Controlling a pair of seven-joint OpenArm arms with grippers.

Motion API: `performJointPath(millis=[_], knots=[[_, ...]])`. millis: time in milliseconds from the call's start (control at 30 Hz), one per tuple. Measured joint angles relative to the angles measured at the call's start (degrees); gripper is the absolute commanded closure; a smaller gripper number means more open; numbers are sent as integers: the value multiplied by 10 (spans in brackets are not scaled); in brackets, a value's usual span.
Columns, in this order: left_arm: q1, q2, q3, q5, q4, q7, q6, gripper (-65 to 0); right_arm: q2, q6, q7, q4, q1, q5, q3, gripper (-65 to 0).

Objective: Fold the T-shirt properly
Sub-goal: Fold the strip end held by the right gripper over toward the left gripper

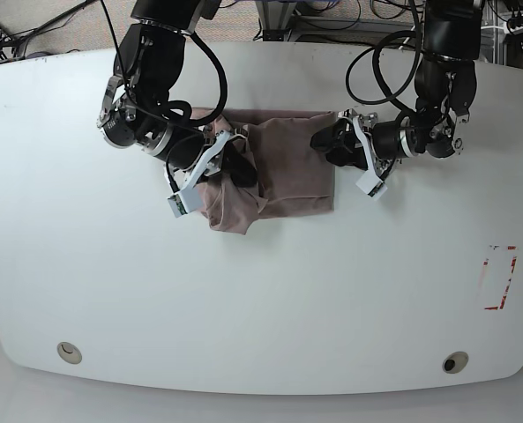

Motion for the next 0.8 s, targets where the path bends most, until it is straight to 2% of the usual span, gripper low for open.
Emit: performJointPath(millis=[267,667,800], knots=[[0,0,0,0,0,0,0,-293,2,0,61,-39,0,-1,-55,0],[0,0,0,0,0,0,0,-293,1,-3,77,-65,7,3,-80,0],[0,0,0,0,0,0,0,-293,1,-4,102,-91,7,3,-80,-78]])
